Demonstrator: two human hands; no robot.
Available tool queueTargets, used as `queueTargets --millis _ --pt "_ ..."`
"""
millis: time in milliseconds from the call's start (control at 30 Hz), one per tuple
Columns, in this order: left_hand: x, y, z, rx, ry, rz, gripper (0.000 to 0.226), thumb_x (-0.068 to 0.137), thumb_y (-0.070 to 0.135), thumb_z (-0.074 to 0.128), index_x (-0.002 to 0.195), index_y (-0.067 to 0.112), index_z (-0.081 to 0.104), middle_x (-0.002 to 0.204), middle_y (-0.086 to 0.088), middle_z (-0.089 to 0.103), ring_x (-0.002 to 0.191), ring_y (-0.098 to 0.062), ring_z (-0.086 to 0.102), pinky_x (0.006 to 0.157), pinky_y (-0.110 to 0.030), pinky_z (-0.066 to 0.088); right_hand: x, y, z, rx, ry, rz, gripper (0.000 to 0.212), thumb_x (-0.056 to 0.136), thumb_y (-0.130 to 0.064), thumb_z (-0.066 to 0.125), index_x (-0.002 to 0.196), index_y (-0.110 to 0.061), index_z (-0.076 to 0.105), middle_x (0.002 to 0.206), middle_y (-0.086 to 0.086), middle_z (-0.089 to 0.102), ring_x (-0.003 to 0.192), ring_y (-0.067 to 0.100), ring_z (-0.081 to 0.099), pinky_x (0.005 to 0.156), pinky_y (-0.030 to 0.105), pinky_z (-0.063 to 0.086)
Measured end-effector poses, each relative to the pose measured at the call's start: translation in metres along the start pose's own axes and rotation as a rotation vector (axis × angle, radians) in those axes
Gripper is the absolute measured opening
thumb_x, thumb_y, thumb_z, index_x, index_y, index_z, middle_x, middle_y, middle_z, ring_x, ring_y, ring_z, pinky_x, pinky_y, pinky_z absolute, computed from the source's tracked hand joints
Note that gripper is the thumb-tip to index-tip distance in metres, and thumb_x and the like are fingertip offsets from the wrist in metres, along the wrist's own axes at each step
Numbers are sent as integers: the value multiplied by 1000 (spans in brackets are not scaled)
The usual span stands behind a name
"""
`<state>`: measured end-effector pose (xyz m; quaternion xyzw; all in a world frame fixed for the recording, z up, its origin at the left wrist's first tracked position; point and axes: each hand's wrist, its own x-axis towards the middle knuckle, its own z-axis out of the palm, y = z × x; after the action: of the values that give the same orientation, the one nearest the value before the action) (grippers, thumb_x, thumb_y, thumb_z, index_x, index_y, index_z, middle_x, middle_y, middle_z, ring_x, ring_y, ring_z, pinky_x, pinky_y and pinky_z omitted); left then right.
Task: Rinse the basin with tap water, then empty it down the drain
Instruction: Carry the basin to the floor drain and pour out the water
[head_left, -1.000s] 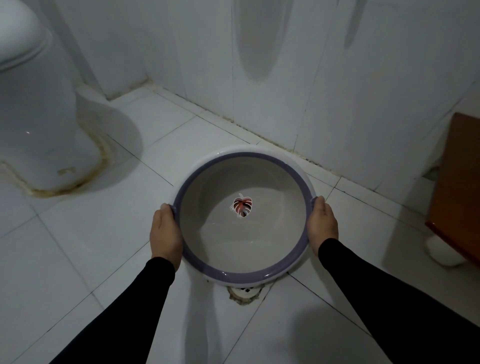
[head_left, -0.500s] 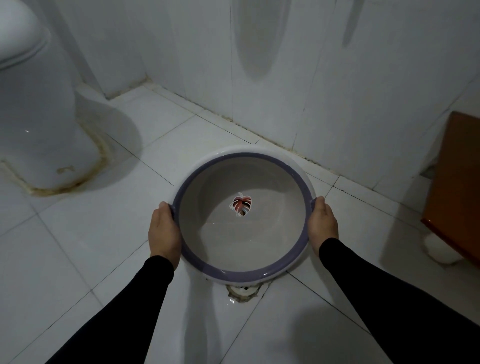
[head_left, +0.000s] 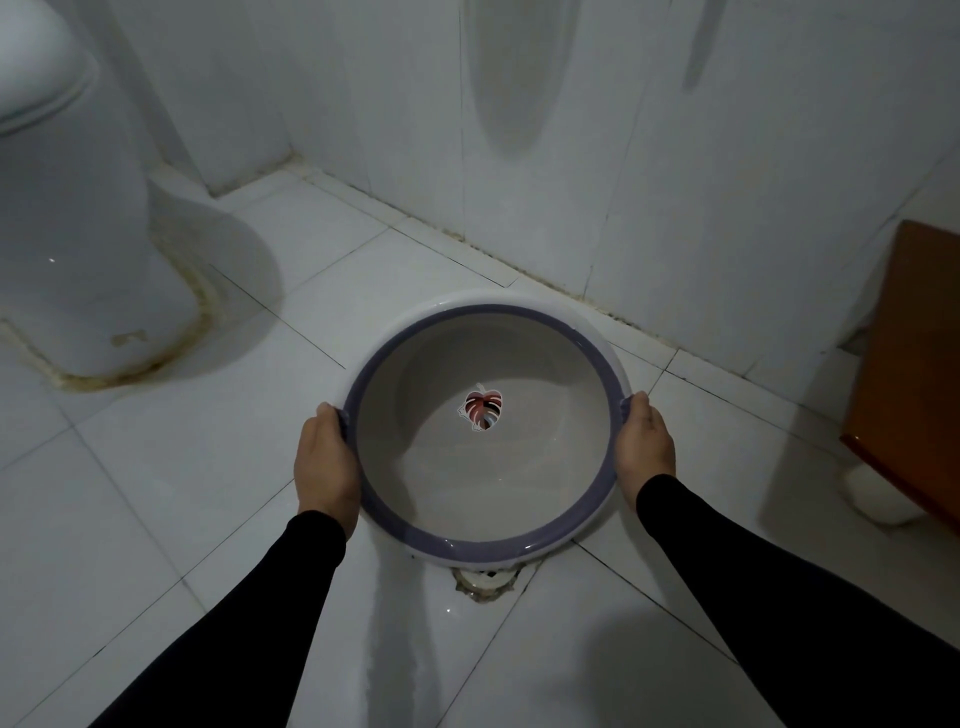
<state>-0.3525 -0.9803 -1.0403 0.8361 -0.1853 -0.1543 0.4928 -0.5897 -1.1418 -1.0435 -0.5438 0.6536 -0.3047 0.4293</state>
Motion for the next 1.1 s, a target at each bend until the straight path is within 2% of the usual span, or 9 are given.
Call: queueTargets --millis 133,267,367,467,700,867,933,1033,1100 --pt "1 1 0 -129 13 -78 30 88 36 26 66 20 39 76 -7 48 72 -26 41 68 -39 35 0 -1 0 -6 -6 -4 30 100 -25 22 99 -15 50 123 14 54 100 25 48 79 30 36" --pt "1 1 -1 -149 13 -83 30 78 43 25 65 20 39 75 -9 46 74 -27 42 68 -45 37 -1 -2 -1 11 -2 7 30 99 -24 22 98 -15 51 123 14 54 103 27 50 82 32 38" --pt "0 1 -1 -144 19 -77 28 79 40 26 63 21 38 72 -6 45 72 -27 40 67 -44 36 -2 -1 -1 -9 4 -6 30 98 -21 23 99 -12 52 123 16 54 109 32 51 86 34 40" --pt "-1 1 -2 -171 21 -106 27 74 42 27 63 21 39 72 -6 45 72 -27 40 66 -44 34 -2 -1 0 -49 7 -22 32 99 -18 23 106 -7 52 124 17 53 111 33 51 83 33 38" --pt "1 -6 -1 27 7 50 22 85 29 27 66 19 33 78 -14 47 71 -27 39 63 -41 35 -4 0 -2 -97 7 -51 31 99 -11 22 108 -3 51 126 19 52 113 33 50 82 28 35" --pt "0 -4 -3 -26 14 39 23 76 34 24 65 16 34 80 -16 46 72 -27 37 66 -43 33 -5 -2 -3 -32 13 -10 26 100 -15 22 97 -12 48 122 15 54 95 20 45 76 25 31" --pt "-1 -4 -3 0 11 66 20 75 34 24 63 19 32 77 -15 45 70 -27 36 65 -43 32 -5 -2 -3 -41 11 -23 25 100 -15 22 95 -12 47 122 16 54 95 19 44 77 25 32" --pt "0 -9 -4 84 11 125 20 84 22 29 64 20 31 77 -15 47 69 -27 38 62 -42 33 -6 -2 -2 -16 17 -21 26 100 -15 23 95 -12 48 121 16 55 95 20 45 77 26 33" --pt "0 -8 -4 63 12 112 19 82 24 29 64 20 31 76 -15 47 69 -27 38 63 -44 35 -6 -2 -1 15 24 -9 27 100 -18 23 96 -12 50 120 15 56 97 21 47 78 26 34"
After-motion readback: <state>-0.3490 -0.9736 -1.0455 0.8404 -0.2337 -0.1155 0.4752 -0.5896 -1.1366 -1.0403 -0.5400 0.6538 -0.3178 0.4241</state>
